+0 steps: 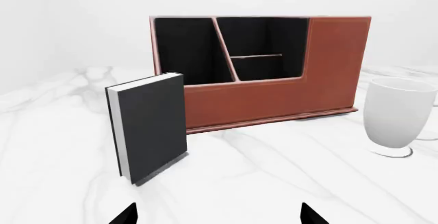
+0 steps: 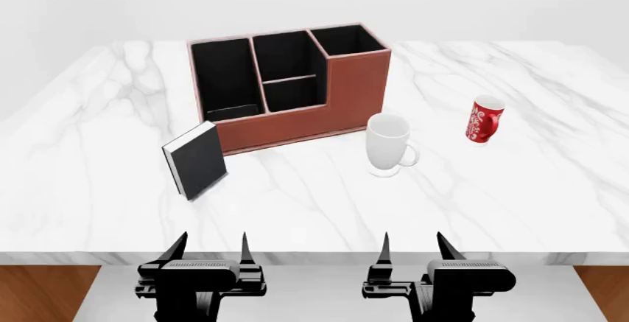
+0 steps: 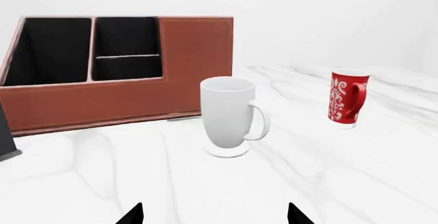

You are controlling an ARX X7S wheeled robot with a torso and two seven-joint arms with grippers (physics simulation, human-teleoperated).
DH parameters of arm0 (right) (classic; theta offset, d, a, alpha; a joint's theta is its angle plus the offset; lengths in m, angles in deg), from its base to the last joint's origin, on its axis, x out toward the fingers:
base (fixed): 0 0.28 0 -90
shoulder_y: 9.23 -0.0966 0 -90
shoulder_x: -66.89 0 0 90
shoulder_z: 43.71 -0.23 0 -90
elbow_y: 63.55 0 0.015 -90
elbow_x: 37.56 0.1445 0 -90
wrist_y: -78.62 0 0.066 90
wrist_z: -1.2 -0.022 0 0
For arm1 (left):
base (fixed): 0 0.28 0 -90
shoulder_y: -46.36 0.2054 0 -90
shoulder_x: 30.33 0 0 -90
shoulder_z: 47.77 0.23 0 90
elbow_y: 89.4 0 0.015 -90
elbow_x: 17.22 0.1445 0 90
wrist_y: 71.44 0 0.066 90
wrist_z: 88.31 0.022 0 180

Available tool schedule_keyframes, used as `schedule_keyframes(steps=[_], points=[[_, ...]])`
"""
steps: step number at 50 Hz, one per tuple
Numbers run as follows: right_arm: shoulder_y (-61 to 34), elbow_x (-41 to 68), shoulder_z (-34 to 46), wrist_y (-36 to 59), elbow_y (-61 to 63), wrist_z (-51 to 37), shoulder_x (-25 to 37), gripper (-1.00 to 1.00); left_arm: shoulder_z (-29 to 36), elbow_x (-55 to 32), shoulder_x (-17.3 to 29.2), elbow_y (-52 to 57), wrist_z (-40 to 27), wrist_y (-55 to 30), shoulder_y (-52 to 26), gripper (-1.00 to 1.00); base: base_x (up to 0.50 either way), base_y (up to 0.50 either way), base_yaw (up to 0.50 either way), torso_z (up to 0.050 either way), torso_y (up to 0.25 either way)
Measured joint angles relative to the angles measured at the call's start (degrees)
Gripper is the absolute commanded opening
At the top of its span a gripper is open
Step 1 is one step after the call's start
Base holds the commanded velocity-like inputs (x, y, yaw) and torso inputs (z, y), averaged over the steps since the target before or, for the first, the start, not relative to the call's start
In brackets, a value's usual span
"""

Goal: Pick up the red mug and place it to the right of the caddy.

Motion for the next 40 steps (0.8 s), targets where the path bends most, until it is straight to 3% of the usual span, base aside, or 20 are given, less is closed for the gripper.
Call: schedule_keyframes(steps=[33,40], points=[[-0.7,2.4,4.3,-0.6,-1.4,-4.0,3.6,1.0,4.2,-3.0,3.4,-1.6,-4.4,-0.1,-1.0,1.0,0.0,0.0,0.0,0.0,0.0],[-1.0,3.3,4.9,0.2,-1.5,-4.4,3.9,1.0,4.8,-3.5,4.1,-2.0,-5.0,0.0,-1.2,1.0,0.0,-0.48,0.0,0.0,0.0]])
